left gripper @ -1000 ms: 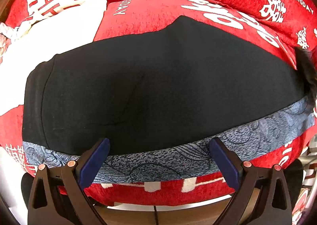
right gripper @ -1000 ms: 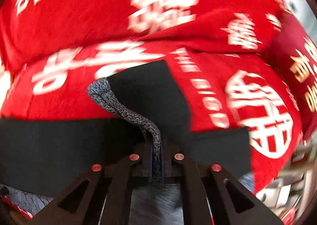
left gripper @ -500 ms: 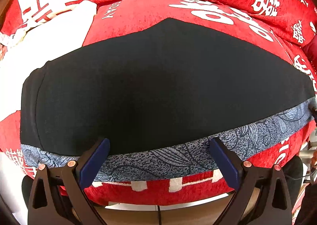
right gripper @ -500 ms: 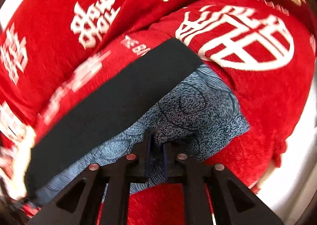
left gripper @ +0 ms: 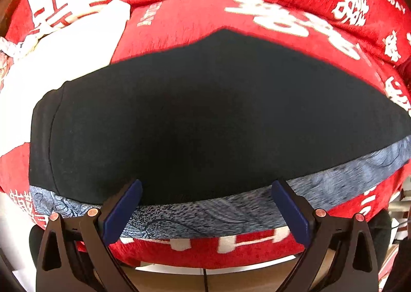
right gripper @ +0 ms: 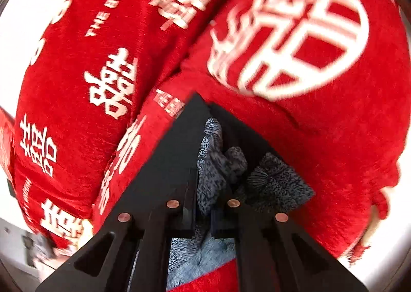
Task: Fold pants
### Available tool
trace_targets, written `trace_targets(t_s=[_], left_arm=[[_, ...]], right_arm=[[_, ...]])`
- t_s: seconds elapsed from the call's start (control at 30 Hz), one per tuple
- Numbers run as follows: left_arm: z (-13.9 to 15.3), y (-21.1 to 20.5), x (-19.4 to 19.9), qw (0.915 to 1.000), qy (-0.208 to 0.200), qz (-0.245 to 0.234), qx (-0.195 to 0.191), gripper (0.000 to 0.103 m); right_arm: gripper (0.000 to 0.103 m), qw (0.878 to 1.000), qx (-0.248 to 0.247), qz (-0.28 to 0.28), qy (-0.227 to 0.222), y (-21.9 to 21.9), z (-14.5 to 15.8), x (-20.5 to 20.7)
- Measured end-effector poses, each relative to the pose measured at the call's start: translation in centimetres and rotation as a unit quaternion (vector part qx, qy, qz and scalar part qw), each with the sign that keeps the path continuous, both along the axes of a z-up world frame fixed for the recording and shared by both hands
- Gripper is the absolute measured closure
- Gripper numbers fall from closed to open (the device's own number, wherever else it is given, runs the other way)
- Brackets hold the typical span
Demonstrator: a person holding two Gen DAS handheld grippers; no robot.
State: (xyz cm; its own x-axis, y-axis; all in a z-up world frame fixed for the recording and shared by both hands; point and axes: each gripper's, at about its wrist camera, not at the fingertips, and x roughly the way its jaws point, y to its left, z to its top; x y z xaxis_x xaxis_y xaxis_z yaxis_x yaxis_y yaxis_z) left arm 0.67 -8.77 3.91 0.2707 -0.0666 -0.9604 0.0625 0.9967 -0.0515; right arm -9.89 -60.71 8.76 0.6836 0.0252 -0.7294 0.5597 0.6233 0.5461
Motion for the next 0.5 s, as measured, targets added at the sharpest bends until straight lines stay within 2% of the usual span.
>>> trace_targets(t_s=[0.13, 0.2, 0.27, 0.37, 0.43, 0.47, 0.5], left_arm=[[2.0, -2.0, 0.0, 0.9992, -0.021, -0.029, -0.018, 0.002], [2.0, -3.6, 0.4, 0.9988, -0.016, -0.041, -0.022, 0.002], [1.0, -5.2, 0.9, 0.9985, 0.003, -0.048, -0.028, 0.002], [-1.6, -7.2, 1.9, 0.998, 0.042, -0.045, -0.014, 0.002], [-2.1, -7.8, 1.8, 0.998, 0.043, -0.045, 0.003, 0.002], [-1.9, -8.0, 1.5, 0.9981, 0.036, -0.049, 0.008, 0.002], [-1.5, -8.0, 1.3, 0.9981, 0.034, -0.052, 0.002, 0.002]], right_arm=[[0.096, 0.997, -0.065, 0.011, -0.037, 1.5, 4.9, -2.6], [0.096, 0.996, -0.086, 0.016, -0.03, 1.8, 5.1, -3.1], [0.096, 0.994, -0.103, 0.022, 0.014, 1.6, 2.8, -2.6], [0.096, 0.994, -0.078, 0.016, 0.077, 0.4, -1.5, -1.8], [0.094, 0.993, -0.067, 0.018, 0.099, 0.0, -3.1, -1.3], [0.091, 0.993, -0.061, 0.014, 0.101, -0.3, -3.2, -1.6], [0.077, 0.992, -0.06, 0.004, 0.107, -0.4, -3.0, -1.8]])
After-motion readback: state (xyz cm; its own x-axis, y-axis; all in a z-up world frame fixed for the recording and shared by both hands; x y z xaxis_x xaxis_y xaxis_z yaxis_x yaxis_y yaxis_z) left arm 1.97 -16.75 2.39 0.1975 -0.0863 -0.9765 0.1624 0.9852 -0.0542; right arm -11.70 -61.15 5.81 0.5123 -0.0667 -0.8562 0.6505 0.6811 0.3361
